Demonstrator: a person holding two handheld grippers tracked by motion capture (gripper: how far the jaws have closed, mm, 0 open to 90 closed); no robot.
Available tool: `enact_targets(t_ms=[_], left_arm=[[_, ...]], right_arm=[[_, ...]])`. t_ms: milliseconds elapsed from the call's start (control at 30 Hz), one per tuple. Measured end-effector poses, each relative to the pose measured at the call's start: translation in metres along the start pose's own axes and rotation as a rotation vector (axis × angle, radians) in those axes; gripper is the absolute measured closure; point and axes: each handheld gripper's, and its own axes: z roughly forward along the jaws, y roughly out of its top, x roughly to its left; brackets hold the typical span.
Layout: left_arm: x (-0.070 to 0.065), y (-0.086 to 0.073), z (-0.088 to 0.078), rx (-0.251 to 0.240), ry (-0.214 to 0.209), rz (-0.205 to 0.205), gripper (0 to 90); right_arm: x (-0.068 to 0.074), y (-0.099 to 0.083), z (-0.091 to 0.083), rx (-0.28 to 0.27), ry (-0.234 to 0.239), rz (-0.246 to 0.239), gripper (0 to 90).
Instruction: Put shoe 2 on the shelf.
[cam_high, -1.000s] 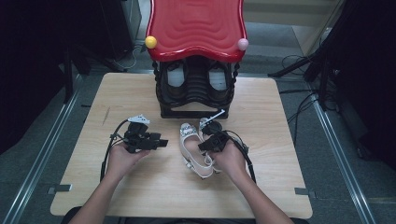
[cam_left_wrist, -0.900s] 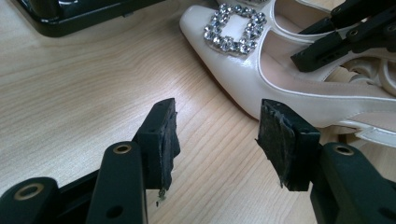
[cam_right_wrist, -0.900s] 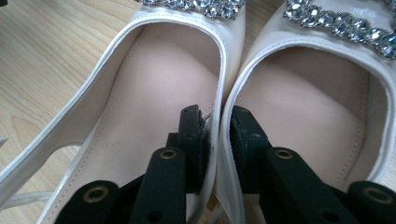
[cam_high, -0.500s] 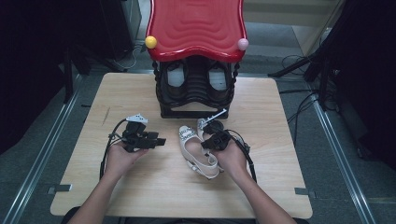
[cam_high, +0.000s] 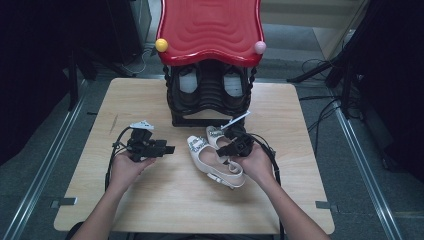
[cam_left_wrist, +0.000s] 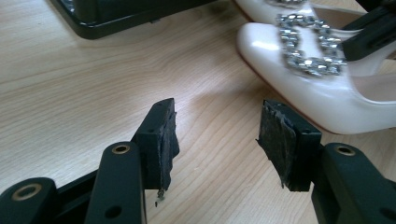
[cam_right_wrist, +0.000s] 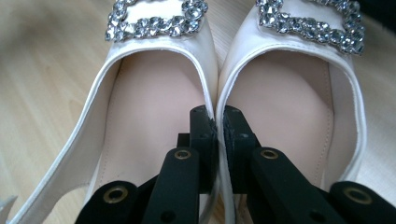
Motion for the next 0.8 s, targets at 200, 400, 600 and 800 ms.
enact_targets(t_ms=[200,400,600,800], left_arm=[[0.006,-0.003,-0.004,0.003,0.027,-0.001,46.4],[0.012,-0.007,-0.009,-0.001,0.053,-0.018,46.4],[0.018,-0.011,-0.018,-0.022,0.068,-0.041,46.4],[0.023,-0.017,-0.027,-0.034,0.072,-0.063,46.5]], right_arm=[[0.0,0.008,-0.016,0.003,0.041,-0.115,86.1],[0.0,0.021,-0.032,0.038,0.1,-0.286,86.1],[0.009,0.041,-0.044,0.064,0.128,-0.449,86.0],[0.019,0.066,-0.063,0.077,0.188,-0.548,86.0]])
